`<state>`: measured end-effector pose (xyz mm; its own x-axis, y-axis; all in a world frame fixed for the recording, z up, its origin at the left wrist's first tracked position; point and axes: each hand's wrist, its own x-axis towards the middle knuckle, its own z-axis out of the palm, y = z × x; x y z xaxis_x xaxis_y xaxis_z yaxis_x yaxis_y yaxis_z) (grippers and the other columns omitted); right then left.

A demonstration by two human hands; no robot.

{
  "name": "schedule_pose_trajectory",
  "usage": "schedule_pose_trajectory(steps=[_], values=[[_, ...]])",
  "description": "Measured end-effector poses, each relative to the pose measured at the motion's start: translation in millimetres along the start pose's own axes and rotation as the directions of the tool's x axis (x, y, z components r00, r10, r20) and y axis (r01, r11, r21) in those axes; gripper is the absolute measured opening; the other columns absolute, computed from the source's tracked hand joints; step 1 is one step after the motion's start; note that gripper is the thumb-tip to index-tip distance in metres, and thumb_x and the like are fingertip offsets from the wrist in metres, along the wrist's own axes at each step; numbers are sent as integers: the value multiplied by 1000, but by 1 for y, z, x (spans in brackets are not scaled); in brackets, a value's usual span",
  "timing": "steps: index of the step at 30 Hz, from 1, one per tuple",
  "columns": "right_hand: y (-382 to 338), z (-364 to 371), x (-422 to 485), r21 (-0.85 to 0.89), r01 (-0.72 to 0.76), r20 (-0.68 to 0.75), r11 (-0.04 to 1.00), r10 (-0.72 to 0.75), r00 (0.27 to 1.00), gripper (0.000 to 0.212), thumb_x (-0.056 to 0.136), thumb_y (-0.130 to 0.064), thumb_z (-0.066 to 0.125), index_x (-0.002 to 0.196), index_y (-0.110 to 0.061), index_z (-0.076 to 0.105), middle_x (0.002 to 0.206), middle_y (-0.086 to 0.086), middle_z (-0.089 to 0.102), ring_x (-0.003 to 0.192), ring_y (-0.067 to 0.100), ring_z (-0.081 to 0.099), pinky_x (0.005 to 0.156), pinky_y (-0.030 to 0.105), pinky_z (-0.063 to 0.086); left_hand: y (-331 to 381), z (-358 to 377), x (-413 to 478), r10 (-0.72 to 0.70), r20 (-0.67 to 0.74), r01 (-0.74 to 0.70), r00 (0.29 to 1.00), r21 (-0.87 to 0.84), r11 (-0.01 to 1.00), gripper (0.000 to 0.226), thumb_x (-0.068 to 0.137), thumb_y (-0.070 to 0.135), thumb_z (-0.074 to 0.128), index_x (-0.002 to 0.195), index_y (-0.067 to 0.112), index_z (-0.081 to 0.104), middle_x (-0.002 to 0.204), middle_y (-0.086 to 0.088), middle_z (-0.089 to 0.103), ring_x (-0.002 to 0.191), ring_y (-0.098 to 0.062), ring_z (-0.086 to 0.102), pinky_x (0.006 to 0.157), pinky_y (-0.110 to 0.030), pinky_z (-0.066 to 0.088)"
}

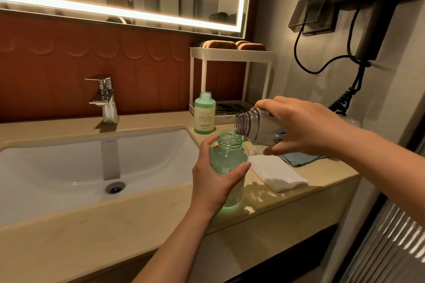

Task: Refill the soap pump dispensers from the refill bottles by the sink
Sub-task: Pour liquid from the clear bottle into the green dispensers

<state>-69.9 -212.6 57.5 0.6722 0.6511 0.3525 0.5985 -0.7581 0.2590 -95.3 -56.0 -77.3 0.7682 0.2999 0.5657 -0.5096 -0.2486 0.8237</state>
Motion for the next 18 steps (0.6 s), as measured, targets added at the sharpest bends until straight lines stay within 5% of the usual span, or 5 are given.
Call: schedule_pose_trajectory(steps=[18], values=[[0, -13, 8, -126, 68, 47, 990, -62, 997, 89, 70, -48, 73, 142, -26, 26, 121, -4, 51, 102, 12, 49, 70, 20, 42, -2, 0, 1, 4, 6, -4, 1000, -23, 1000, 65, 58, 44, 78, 110, 44, 39, 109, 25, 49, 99, 7, 52, 78, 0, 41]])
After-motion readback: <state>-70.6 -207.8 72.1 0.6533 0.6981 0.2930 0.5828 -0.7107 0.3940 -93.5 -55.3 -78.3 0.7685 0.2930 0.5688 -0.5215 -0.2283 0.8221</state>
